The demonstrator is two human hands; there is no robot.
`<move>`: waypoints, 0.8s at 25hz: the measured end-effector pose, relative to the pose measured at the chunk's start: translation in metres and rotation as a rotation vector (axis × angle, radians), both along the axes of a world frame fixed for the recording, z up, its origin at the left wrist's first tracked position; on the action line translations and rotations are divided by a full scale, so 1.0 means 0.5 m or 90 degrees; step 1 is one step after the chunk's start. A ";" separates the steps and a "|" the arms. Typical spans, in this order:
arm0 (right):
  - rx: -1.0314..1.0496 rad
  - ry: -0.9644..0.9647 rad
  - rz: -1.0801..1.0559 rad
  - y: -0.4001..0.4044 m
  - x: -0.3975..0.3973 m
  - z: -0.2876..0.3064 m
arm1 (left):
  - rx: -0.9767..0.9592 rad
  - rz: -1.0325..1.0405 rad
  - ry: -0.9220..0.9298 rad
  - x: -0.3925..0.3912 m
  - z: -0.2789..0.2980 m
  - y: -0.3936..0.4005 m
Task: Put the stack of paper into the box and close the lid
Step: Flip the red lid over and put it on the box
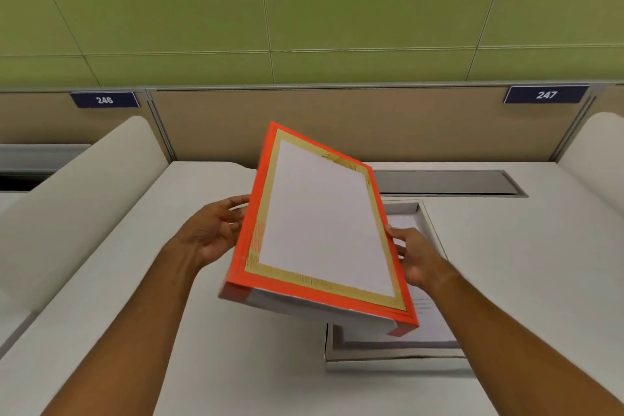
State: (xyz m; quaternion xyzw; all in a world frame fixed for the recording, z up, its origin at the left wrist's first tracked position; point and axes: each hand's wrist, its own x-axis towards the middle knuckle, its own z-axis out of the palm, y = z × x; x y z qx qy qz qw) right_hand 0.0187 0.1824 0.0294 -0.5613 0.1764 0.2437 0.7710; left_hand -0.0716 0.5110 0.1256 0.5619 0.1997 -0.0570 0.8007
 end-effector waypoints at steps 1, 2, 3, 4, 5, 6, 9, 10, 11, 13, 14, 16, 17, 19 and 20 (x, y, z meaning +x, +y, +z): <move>-0.002 0.004 -0.005 -0.026 0.005 0.002 | 0.056 -0.013 0.010 0.007 -0.009 -0.013; -0.006 0.007 -0.009 -0.054 0.010 0.004 | 0.109 -0.027 0.020 0.016 -0.021 -0.025; -0.014 0.008 -0.014 -0.079 0.014 0.006 | 0.146 -0.042 0.030 0.022 -0.030 -0.039; -0.023 0.003 -0.019 -0.105 0.015 0.009 | 0.163 -0.052 0.042 0.032 -0.043 -0.053; -0.035 -0.006 -0.023 -0.129 0.014 0.012 | 0.155 -0.059 0.055 0.039 -0.056 -0.069; -0.044 -0.017 -0.025 -0.151 0.013 0.012 | 0.145 -0.068 0.066 0.046 -0.068 -0.085; -0.088 -0.049 -0.046 -0.204 0.002 0.007 | 0.186 -0.105 0.094 0.066 -0.103 -0.137; -0.100 -0.057 -0.056 -0.218 -0.002 0.003 | 0.204 -0.105 0.102 0.071 -0.117 -0.155; -0.114 -0.061 -0.067 -0.228 -0.006 0.000 | 0.209 -0.100 0.111 0.075 -0.132 -0.170; -0.147 -0.068 -0.084 -0.248 -0.013 -0.011 | 0.204 -0.082 0.134 0.077 -0.164 -0.195; -0.163 -0.071 -0.088 -0.256 -0.014 -0.018 | 0.204 -0.074 0.143 0.077 -0.179 -0.204; -0.188 -0.077 -0.092 -0.265 -0.014 -0.031 | 0.207 -0.060 0.155 0.077 -0.204 -0.218; -0.197 -0.080 -0.093 -0.266 -0.012 -0.036 | 0.209 -0.053 0.160 0.077 -0.213 -0.226; -0.214 -0.086 -0.091 -0.264 -0.008 -0.048 | 0.217 -0.033 0.168 0.077 -0.222 -0.238; -0.220 -0.087 -0.090 -0.263 -0.005 -0.056 | 0.222 -0.026 0.172 0.077 -0.225 -0.243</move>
